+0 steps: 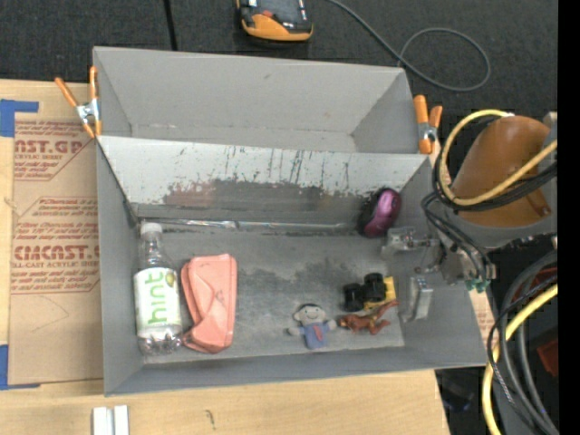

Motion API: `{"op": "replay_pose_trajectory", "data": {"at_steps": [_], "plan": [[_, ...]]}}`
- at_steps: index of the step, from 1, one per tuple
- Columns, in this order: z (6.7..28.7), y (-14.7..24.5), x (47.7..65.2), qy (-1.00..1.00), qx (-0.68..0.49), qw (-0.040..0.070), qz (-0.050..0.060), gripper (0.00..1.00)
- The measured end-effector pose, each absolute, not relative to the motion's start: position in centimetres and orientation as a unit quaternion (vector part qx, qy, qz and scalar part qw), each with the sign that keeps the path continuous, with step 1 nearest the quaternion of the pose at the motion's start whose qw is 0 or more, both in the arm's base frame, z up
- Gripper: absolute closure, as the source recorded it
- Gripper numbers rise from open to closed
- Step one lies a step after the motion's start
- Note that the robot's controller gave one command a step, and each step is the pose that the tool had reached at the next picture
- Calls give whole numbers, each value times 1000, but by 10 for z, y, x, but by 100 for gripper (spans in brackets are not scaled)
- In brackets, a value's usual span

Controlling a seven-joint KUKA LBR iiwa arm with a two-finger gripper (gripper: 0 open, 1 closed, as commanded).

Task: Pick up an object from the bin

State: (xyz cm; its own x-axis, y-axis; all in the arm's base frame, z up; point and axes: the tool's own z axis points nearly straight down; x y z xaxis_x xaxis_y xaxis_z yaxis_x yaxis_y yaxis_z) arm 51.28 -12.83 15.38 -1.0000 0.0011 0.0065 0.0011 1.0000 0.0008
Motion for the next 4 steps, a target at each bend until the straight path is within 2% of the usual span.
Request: {"op": "replay_pose_trajectory", "data": {"at_steps": [1,2,3,4], "plan": [[158,-128,515,-1000,0,0,0,0],[97,-81,520,-1000,27,-3,1,0],[89,-75,497,-988,152,1,0,100],[89,-75,497,-988,152,1,0,100]]}}
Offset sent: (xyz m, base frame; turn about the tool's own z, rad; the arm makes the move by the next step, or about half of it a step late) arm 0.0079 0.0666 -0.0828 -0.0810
